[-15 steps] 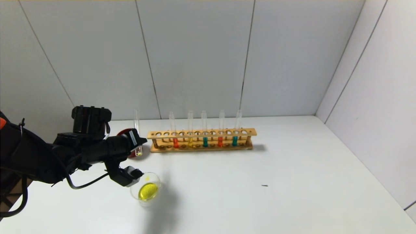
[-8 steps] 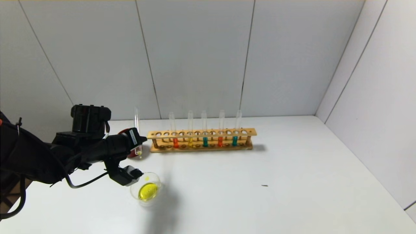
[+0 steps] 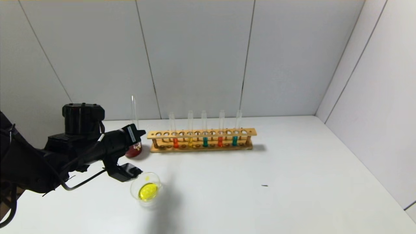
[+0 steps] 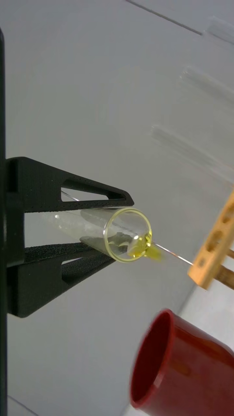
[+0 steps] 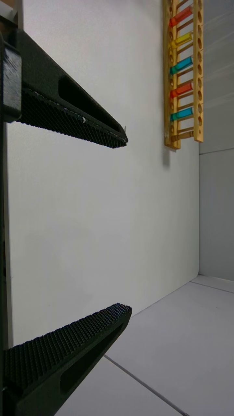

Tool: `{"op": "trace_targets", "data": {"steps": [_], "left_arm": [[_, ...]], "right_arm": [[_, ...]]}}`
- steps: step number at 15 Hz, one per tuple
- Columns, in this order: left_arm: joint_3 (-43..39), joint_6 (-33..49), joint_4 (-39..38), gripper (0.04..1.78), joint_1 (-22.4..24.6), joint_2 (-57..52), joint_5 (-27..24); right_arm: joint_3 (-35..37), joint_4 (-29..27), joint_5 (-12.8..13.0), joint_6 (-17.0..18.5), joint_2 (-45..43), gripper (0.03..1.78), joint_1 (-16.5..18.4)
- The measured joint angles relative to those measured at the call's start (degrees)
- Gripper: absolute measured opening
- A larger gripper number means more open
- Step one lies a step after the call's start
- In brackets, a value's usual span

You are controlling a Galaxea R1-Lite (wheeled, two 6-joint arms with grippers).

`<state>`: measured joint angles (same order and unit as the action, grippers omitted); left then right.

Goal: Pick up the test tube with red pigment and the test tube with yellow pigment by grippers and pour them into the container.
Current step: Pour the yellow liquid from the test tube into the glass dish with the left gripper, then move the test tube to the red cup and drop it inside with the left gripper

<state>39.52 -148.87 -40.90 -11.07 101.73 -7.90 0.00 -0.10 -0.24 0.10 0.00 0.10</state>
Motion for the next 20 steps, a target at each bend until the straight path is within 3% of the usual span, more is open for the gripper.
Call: {"op": "trace_targets", "data": {"steps": [3, 11, 13, 15, 18, 20], "left_arm": [[-1.85, -2.18, -4.39, 0.32, -0.30, -0.94, 0.52], [-4.19, 0.88, -5.22, 0.32, -0.23, -2.28, 1.79], [-6.03, 9.42, -5.79, 0.32, -0.12, -3.58, 5.62], [-8.90, 23.45, -7.52, 0.32, -0.20, -6.17, 11.67], [-10.09, 49.31, -8.16, 0.32, -0.89, -10.12, 24.67], [-8.48, 68.78, -6.21, 0.32, -1.27, -11.30, 29.65]], "right_arm": [[0.00, 0.00, 0.02, -0.02, 0.00, 1.75, 0.00], [0.00, 0.00, 0.00, -0.02, 0.00, 1.75, 0.00], [0.00, 0.00, 0.00, 0.00, 0.00, 1.75, 0.00], [0.00, 0.00, 0.00, 0.00, 0.00, 1.75, 0.00], [0.00, 0.00, 0.00, 0.00, 0.00, 1.75, 0.00], [0.00, 0.02, 0.00, 0.00, 0.00, 1.75, 0.00]]}}
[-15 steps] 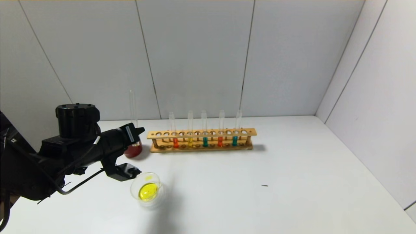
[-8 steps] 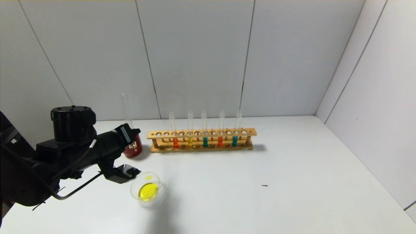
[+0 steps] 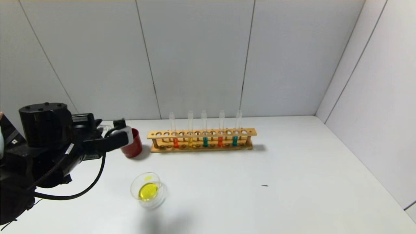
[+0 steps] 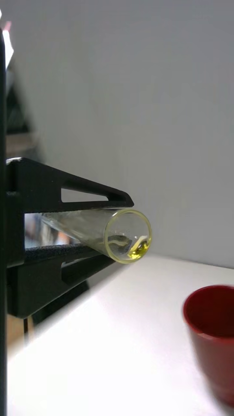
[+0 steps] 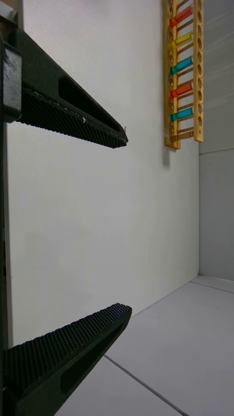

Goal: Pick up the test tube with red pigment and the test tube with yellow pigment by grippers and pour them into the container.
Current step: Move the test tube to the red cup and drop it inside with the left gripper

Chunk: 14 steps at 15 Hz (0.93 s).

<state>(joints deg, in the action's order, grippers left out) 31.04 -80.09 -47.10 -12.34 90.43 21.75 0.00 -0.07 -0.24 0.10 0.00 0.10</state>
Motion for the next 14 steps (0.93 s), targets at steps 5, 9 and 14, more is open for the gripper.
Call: {"op": "trace_targets", "data": {"steps": [5, 9, 14], "left_arm": [[7.61, 49.23, 8.27, 0.32, 0.90, -0.57, -0.20], [17.05, 66.65, 11.86, 0.32, 6.89, 1.88, -11.17], [27.59, 72.08, 15.21, 0.32, 8.18, 10.42, -12.87]], "right_arm": [[0.00, -0.02, 0.02, 0.00, 0.00, 1.75, 0.00], [0.00, -0.02, 0.02, 0.00, 0.00, 1.75, 0.00], [0.00, 0.00, 0.02, 0.00, 0.00, 1.75, 0.00]]}}
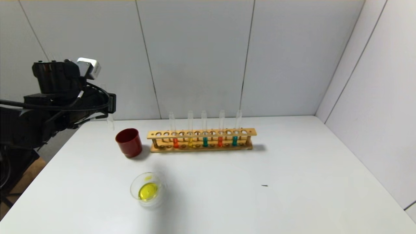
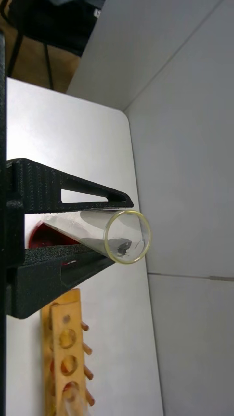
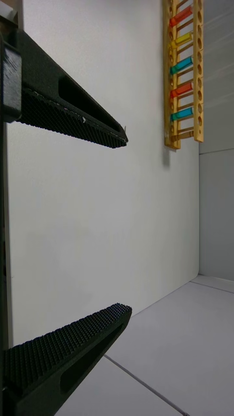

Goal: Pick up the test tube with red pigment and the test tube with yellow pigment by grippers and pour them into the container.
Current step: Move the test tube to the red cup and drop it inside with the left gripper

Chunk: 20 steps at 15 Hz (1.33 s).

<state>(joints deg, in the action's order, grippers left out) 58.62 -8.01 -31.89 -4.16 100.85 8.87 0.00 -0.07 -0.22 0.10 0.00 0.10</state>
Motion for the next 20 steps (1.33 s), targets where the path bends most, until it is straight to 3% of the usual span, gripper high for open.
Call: {"op": "trace_targets", "data": {"steps": [6, 20], "left_arm": [[7.03, 1.15, 1.41, 0.32, -0.83, 8.98, -2.82], [7.74, 4.07, 0.48, 0.32, -0.72, 20.48, -2.86]], "right_arm": [[0.00, -0.02, -0.02, 0.00, 0.00, 1.75, 0.00], [0.00, -0.02, -0.02, 0.00, 0.00, 1.75, 0.00]]}}
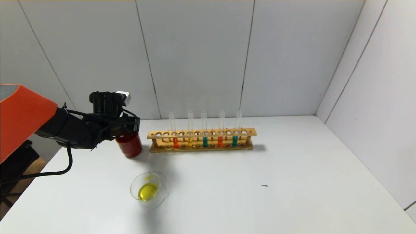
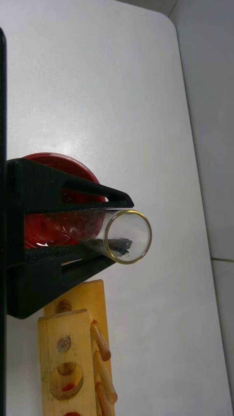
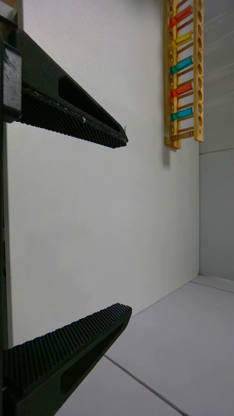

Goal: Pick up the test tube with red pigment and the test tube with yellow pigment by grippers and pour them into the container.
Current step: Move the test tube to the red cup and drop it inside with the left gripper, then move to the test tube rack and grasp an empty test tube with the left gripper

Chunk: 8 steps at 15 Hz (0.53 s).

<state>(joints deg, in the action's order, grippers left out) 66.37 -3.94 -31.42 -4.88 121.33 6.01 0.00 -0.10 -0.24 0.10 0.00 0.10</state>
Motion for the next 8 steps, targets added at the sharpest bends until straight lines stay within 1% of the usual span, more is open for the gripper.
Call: {"op": "trace_targets", "data": {"steps": [3, 5, 7, 8], "left_arm": [[-0.09, 0.06, 0.09, 0.38, 0.06, 0.44, 0.05], [-0.11, 0.26, 0.07, 0.53, 0.13, 0.74, 0.10], [-0.44, 0.35, 0.09, 0.81, 0.11, 0.85, 0.10], [-0.52, 0.46, 0.07, 1.00, 0.11, 0.85, 0.13]], "right_arm": [[0.00, 0.00, 0.00, 0.00, 0.00, 1.75, 0.00], [0.00, 0.00, 0.00, 0.00, 0.00, 1.75, 0.00], [0.00, 0.00, 0.00, -0.02, 0.00, 1.75, 0.00], [0.00, 0.00, 0.00, -0.02, 0.00, 1.75, 0.00]]}}
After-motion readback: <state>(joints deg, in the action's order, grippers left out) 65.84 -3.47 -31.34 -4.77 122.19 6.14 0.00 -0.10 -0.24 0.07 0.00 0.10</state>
